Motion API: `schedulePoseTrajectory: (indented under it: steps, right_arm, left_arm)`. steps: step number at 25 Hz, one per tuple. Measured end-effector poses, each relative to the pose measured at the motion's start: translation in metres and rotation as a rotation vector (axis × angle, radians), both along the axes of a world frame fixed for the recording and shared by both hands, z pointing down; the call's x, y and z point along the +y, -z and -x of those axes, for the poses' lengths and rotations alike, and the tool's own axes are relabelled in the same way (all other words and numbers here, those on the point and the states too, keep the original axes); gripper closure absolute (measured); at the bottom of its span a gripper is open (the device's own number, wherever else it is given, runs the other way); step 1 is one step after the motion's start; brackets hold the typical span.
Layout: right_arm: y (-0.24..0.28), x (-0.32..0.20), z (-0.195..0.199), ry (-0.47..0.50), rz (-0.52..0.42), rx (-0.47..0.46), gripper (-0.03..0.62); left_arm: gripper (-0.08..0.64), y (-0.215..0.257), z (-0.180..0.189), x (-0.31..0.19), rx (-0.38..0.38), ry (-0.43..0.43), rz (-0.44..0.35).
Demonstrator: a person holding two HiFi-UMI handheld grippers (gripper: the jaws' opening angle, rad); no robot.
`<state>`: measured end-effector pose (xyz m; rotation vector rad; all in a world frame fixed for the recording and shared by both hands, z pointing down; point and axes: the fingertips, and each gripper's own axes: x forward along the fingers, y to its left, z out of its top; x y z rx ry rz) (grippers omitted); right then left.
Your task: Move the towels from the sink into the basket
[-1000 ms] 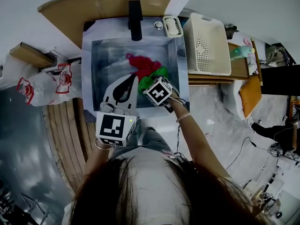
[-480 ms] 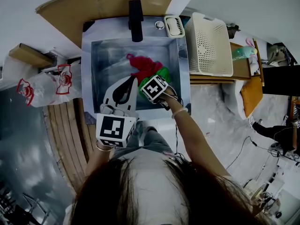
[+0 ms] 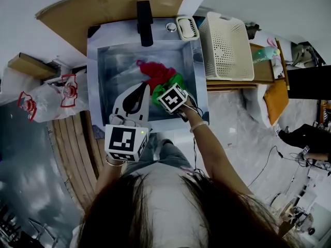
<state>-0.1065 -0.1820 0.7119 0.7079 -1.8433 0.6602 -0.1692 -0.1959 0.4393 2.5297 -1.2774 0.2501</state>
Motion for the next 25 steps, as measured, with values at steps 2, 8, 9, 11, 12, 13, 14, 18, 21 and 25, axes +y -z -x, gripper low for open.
schedulePoseTrajectory:
  steps: [2,8,9,11,12,13,14,18,21,25]
  right_arm:
    - [0.007,0.001,-0.002,-0.006,-0.016,-0.005,0.505]
    - [0.033,0.003,-0.006,-0.074,-0.077,-0.053,0.509]
    - [0.037,0.003,-0.006,-0.087,-0.090,-0.061,0.509]
    - [0.045,0.004,-0.008,-0.109,-0.116,-0.078,0.509]
    - [0.050,0.004,-0.010,-0.121,-0.129,-0.090,0.509]
    - [0.055,0.004,-0.011,-0.137,-0.144,-0.106,0.509]
    - [0.060,0.003,-0.013,-0.157,-0.159,-0.125,0.509]
    - [0.085,0.002,-0.022,-0.236,-0.214,-0.195,0.509]
    - [0.103,0.004,-0.030,-0.276,-0.258,-0.237,0.509]
    - [0.131,0.007,-0.041,-0.325,-0.306,-0.308,0.509]
  left_arm:
    - [0.557,0.001,-0.001,0.001,0.003,-0.005,-0.002]
    - [0.557,0.002,-0.005,0.006,0.012,-0.020,0.011]
    - [0.557,0.003,-0.006,0.008,0.013,-0.023,0.012]
    - [0.557,0.004,-0.008,0.011,0.014,-0.029,0.012]
    - [0.557,0.005,-0.009,0.012,0.013,-0.032,0.010]
    - [0.557,0.006,-0.011,0.013,0.013,-0.036,0.007]
    - [0.557,0.007,-0.012,0.015,0.014,-0.039,0.005]
    - [0.557,0.012,-0.019,0.020,0.016,-0.046,-0.004]
    - [0.557,0.013,-0.026,0.024,0.014,-0.050,-0.007]
    - [0.557,0.019,-0.038,0.026,0.014,-0.053,-0.016]
